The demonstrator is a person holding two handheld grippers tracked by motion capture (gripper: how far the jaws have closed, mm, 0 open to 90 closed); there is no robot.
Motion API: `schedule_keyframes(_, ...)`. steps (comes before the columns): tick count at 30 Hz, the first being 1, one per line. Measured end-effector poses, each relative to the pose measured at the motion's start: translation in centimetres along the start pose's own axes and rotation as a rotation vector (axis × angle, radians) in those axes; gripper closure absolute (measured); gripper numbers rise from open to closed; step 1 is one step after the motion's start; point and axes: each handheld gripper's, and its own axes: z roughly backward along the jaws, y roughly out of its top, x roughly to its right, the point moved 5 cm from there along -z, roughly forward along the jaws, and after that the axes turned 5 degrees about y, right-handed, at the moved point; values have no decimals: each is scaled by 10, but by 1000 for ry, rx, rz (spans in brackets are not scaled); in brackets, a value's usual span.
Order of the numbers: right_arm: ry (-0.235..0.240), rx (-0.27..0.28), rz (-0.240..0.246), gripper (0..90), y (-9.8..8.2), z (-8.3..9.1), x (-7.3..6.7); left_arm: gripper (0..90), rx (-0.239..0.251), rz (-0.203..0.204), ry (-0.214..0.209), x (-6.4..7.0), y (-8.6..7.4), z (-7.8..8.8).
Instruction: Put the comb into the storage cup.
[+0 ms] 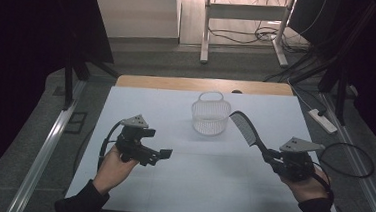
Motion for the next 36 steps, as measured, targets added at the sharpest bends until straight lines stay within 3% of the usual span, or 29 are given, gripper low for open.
schedule_keyframes(11, 21, 17, 23, 727, 6, -3, -12, 0, 19, -11, -21, 7, 17, -11)
schedule_keyframes(20, 53, 34, 58, 727, 14, -10, -29, 0, 17, -1, -28, 9, 14, -16)
schedule_keyframes(28, 86, 41, 103, 727, 20, -18, -49, 0, 28, 41, -55, 10, 16, -16)
schedule_keyframes(36, 121, 55, 117, 726, 24, -25, -64, 0, 22, 28, -61, 16, 20, -18)
